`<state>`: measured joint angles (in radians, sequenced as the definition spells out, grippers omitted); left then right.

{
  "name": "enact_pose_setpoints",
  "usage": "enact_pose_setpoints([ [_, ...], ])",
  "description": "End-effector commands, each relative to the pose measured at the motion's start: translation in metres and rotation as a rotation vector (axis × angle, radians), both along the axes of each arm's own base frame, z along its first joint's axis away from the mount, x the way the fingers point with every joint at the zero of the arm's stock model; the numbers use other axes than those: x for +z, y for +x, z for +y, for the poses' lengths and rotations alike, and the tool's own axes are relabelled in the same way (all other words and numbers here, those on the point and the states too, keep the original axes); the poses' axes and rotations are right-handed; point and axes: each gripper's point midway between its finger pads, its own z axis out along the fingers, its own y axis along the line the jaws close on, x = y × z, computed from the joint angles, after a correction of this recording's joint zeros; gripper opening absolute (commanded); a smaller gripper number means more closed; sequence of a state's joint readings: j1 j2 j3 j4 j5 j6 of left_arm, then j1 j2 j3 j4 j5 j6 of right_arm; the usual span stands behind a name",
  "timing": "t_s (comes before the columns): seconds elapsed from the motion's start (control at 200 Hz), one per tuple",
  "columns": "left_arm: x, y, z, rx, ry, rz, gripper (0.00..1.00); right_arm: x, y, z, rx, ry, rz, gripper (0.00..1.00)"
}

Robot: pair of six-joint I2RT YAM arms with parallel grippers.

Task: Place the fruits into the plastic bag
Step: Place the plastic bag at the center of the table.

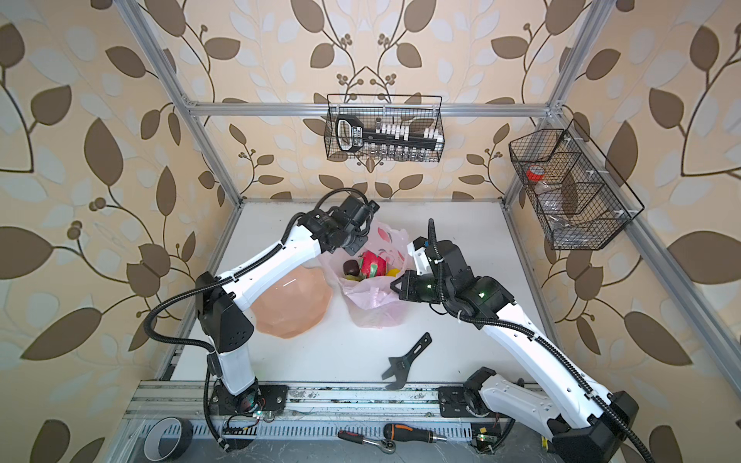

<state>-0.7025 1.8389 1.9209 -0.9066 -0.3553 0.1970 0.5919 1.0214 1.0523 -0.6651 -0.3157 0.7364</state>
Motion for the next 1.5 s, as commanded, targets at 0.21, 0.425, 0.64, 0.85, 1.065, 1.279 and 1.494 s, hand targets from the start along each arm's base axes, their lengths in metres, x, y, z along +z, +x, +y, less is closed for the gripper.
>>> enact_pose_setpoints([
  [0.21, 0.088, -0.053, 0.010, -0.057, -0.348, 0.143, 0.00, -0.003, -0.002, 0.025, 0.038, 0.036, 0.010, 0.00],
  [0.425, 0.120, -0.053, 0.018, -0.035, -0.604, 0.238, 0.00, -0.006, -0.004, 0.031, 0.055, 0.030, 0.017, 0.00],
  [0.64, 0.128, -0.042, 0.019, 0.003, -0.704, 0.280, 0.00, 0.001, -0.009, 0.038, 0.088, 0.045, 0.008, 0.00],
  [0.85, 0.153, -0.048, 0.012, -0.013, -0.819, 0.263, 0.61, 0.010, -0.015, 0.032, 0.100, 0.022, 0.002, 0.20],
  [1.065, 0.169, -0.053, 0.052, 0.147, -0.812, 0.099, 0.99, 0.016, -0.006, -0.020, -0.017, -0.080, 0.010, 0.68],
  [1.279, 0.184, -0.070, 0.114, 0.336, -0.810, -0.093, 0.99, 0.039, 0.000, -0.089, -0.166, -0.105, -0.054, 0.91],
  [1.494, 0.204, -0.089, 0.148, 0.396, -0.787, -0.224, 0.99, 0.063, 0.002, -0.115, -0.197, -0.162, -0.121, 0.98],
])
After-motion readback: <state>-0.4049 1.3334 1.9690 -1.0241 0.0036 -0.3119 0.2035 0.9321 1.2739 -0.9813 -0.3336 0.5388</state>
